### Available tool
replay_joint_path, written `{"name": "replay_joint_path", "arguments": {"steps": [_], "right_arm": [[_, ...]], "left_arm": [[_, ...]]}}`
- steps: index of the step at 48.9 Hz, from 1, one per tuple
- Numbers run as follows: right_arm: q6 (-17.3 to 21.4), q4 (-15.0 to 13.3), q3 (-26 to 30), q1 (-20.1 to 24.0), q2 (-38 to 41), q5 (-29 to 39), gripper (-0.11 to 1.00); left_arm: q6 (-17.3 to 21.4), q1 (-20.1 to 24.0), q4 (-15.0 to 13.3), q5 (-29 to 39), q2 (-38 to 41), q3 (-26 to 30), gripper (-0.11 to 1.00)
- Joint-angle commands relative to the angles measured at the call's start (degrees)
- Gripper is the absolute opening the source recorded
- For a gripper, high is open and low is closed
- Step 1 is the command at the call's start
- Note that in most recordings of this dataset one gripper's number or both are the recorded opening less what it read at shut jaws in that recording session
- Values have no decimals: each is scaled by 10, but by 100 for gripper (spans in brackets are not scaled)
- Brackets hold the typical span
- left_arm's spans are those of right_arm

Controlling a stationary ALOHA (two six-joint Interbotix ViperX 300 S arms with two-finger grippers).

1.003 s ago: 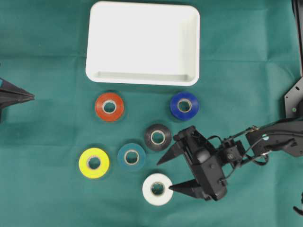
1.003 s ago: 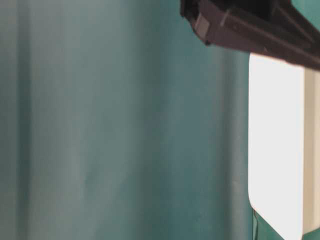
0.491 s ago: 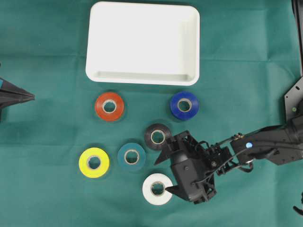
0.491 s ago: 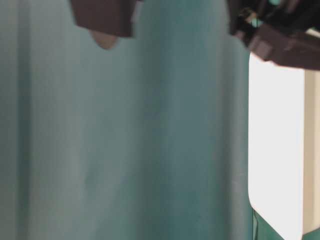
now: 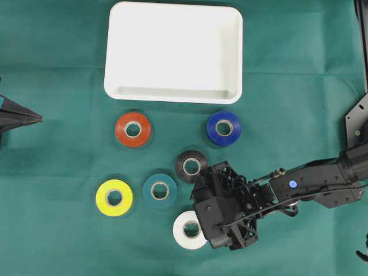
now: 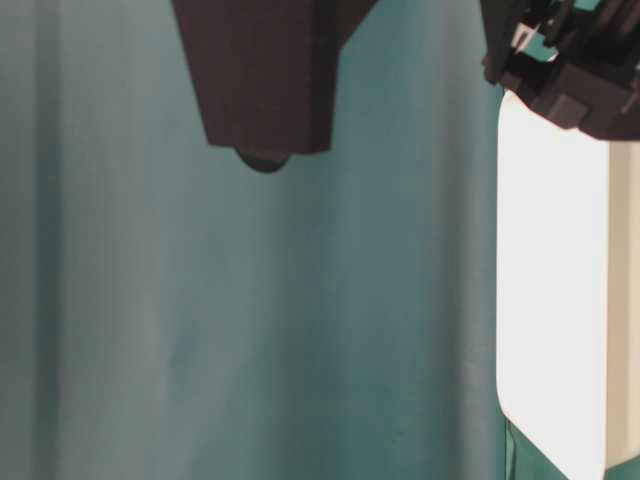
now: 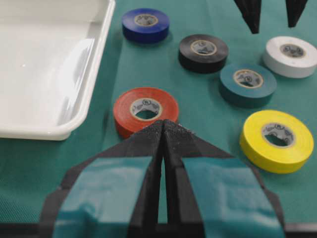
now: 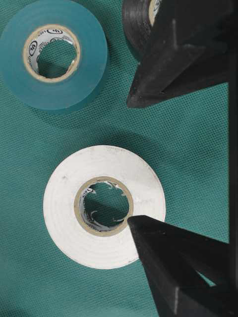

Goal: Put the tape into the white case with the right arm.
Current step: 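Lower the right gripper into the white roll's core and close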

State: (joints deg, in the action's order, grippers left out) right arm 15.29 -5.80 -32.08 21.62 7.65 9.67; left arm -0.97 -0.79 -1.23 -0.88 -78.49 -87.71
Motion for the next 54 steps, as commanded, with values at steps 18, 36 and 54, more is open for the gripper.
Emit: {"name": "replay_joint_path", "arguments": {"steps": [18, 36, 54], "right_arm": [[1, -1, 49, 4, 30, -5, 64], [14, -1, 61, 4, 62, -5, 64], [21, -1, 73, -5, 82, -2, 64]], "left_arm": [[0, -2, -1, -2, 4, 7, 1], [0, -2, -1, -1, 4, 7, 1], [0, -2, -1, -2, 4, 6, 1]]}}
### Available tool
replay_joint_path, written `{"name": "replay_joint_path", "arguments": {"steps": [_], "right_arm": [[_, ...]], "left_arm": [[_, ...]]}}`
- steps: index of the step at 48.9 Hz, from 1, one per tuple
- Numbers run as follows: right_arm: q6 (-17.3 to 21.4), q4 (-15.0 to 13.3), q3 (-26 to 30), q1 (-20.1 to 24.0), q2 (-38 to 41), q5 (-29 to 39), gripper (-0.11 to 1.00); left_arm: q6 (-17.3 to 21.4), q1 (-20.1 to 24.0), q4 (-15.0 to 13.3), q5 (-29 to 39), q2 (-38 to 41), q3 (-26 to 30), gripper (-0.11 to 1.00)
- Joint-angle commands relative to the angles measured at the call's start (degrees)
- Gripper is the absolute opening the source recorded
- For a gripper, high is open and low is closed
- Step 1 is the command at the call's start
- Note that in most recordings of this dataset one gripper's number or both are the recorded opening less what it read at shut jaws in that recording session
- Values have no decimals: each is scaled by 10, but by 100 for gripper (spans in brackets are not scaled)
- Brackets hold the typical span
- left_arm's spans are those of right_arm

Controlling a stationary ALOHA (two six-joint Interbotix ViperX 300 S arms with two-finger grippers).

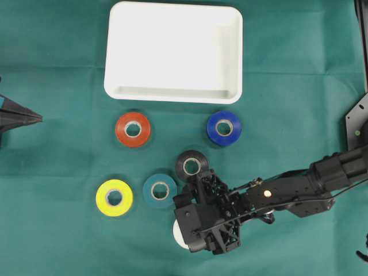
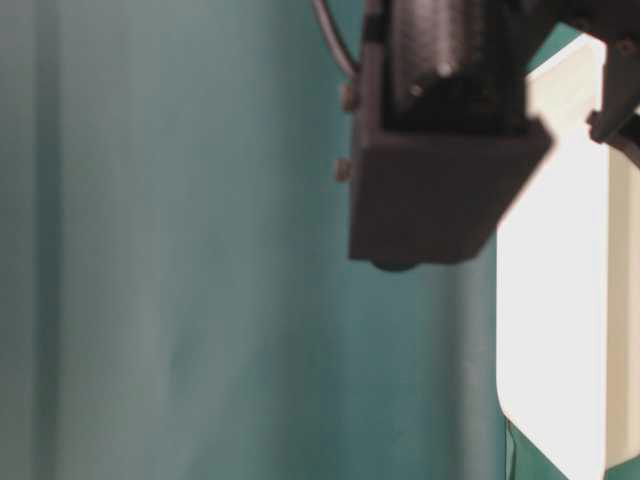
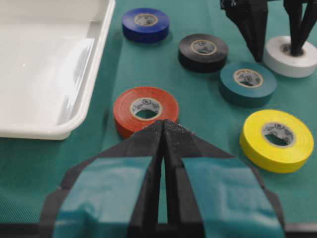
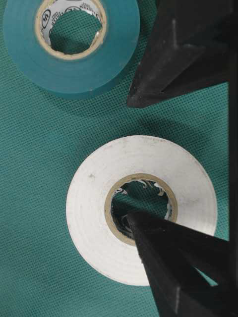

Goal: Put the tape into the white case with the right arm.
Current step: 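Lower the right gripper into the white roll's core and close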

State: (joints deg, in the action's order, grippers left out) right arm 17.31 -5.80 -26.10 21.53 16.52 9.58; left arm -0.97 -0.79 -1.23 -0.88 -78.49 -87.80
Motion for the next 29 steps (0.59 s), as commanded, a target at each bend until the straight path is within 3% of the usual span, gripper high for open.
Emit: {"name": "replay_joint_path", "arguments": {"steps": [1, 21, 23, 29], "right_arm": [[1, -1, 13, -4, -6, -1, 64], [1, -1, 15, -8, -1, 7, 60], [1, -1, 16, -8, -1, 12, 54], [1, -1, 22, -8, -2, 36, 20]], "left_arm": [[0, -2, -1, -2, 4, 7, 1], [0, -2, -1, -2, 4, 7, 1], [0, -2, -1, -2, 4, 7, 1], [0, -2, -1, -2, 4, 7, 1]]}}
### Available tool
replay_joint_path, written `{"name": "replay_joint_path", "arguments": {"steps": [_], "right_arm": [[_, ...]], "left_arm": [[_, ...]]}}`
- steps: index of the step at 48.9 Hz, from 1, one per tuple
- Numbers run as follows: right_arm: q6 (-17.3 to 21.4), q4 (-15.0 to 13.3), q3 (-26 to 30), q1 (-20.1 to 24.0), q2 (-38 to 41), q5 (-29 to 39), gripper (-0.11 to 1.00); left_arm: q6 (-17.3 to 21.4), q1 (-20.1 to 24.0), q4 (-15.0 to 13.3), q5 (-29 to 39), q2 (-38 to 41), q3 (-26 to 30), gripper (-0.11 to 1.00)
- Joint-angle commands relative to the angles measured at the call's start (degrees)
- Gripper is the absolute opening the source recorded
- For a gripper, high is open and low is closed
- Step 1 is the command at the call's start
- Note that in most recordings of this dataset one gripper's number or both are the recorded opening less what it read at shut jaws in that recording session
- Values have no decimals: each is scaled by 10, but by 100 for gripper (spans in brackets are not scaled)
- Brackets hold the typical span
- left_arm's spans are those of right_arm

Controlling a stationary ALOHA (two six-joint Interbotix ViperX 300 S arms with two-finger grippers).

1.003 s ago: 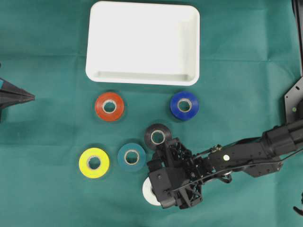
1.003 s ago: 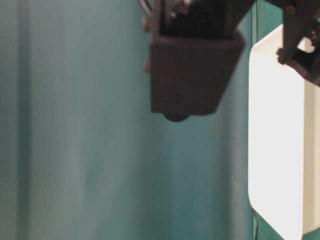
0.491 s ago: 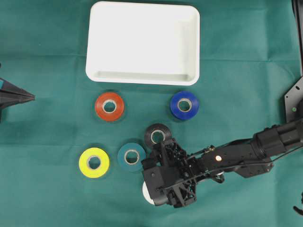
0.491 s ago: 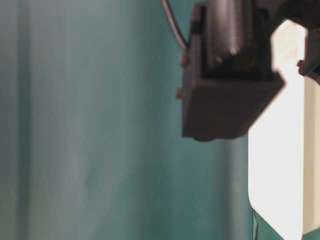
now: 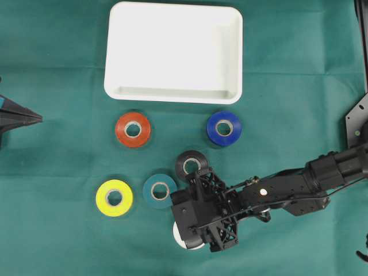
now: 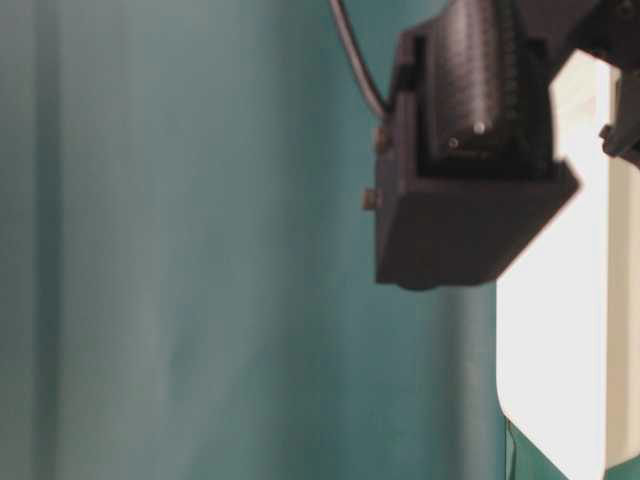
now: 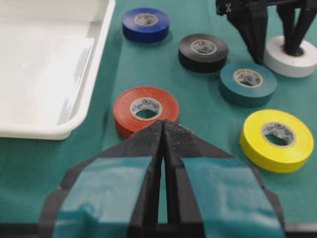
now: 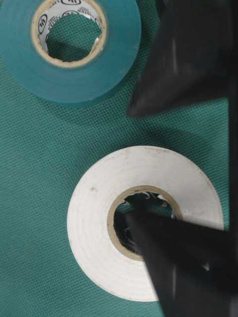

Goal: Put the tape into the white case with the right arm.
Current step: 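Lower the right gripper into the white roll's core and close, then lift the white roll and carry it into the white tray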

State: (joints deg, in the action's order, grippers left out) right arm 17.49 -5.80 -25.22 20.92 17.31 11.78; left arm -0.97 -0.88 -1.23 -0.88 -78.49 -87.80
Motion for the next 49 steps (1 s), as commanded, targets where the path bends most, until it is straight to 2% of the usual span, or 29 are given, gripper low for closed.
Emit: {"name": "replay_joint_path", "arguments": {"steps": [1, 6, 21, 36, 49], "right_arm": [[-1, -1, 14, -2, -9, 18, 16], [-1, -1, 22, -2, -10, 39, 2], [-1, 0, 34, 0, -14, 46, 2], [-1, -1, 53, 2, -83, 102, 2], [4, -1, 54, -4, -90, 113, 2]], "left_arm": [[0, -1, -1, -1, 4, 7, 1], [0, -1, -1, -1, 4, 7, 1], [0, -1, -1, -2, 4, 5, 1], [0, -1, -1, -2, 4, 7, 1], [0, -1, -1, -2, 4, 7, 1]]}}
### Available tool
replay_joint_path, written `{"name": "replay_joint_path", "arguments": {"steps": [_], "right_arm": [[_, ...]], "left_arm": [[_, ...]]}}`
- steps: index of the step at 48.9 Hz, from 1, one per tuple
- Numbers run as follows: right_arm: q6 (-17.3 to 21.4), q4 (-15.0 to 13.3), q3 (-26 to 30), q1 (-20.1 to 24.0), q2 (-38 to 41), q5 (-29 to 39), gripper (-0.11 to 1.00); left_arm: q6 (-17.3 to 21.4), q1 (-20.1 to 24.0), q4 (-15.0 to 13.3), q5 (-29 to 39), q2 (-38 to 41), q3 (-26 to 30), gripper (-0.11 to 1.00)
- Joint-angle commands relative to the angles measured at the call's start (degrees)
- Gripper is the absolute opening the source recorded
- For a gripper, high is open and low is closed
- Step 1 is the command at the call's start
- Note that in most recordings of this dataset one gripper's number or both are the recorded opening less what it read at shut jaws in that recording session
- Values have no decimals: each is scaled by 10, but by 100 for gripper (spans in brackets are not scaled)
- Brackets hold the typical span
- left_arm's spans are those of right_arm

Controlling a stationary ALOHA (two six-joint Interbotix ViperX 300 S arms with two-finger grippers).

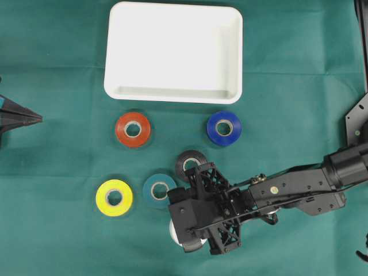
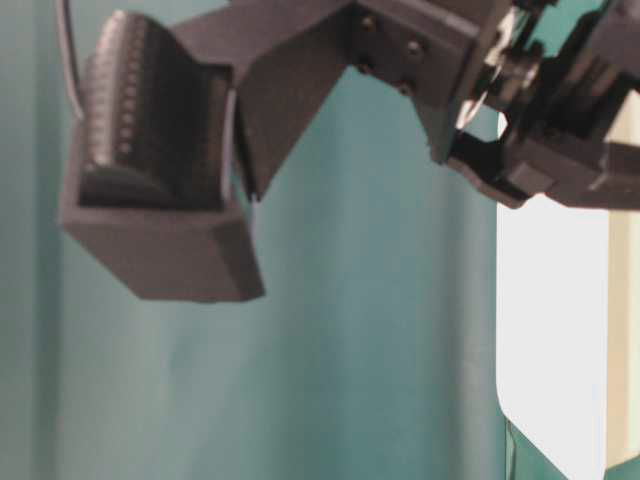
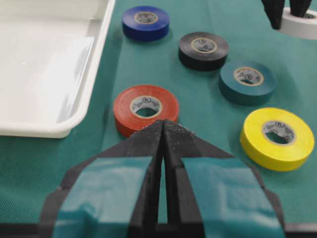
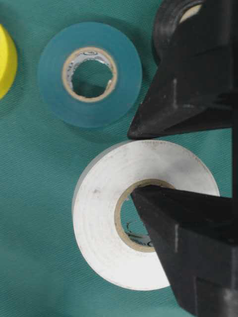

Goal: Put the tape into the white case with the right arm.
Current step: 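Lift the white roll and carry it into the white tray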

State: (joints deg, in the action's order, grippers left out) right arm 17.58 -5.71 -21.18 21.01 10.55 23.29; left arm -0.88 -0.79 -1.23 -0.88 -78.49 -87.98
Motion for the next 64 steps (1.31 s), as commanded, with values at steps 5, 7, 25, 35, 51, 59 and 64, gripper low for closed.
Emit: {"name": "replay_joint_path", "arguments": {"steps": [5, 7, 25, 35, 51, 59, 64], "right_arm": [[7, -2, 12, -18, -23, -1, 2], [8, -2, 12, -25, -23, -2, 2], [7, -18, 13, -139, -26, -1, 2], [8, -34, 19, -202, -39, -1, 2], [7, -65, 20, -298, -40, -3, 2], [7, -97, 20, -328, -40, -6, 2], [6, -105, 19, -341, -39, -8, 2]], "left_arm": [[-1, -2, -1, -2, 4, 9, 1], [-1, -2, -1, -2, 4, 9, 1], [-1, -2, -1, -2, 4, 9, 1], [-1, -2, -1, -2, 4, 9, 1], [-1, -2, -1, -1, 4, 7, 1], [-1, -2, -1, -2, 4, 7, 1], [-1, -2, -1, -2, 4, 7, 1]]}}
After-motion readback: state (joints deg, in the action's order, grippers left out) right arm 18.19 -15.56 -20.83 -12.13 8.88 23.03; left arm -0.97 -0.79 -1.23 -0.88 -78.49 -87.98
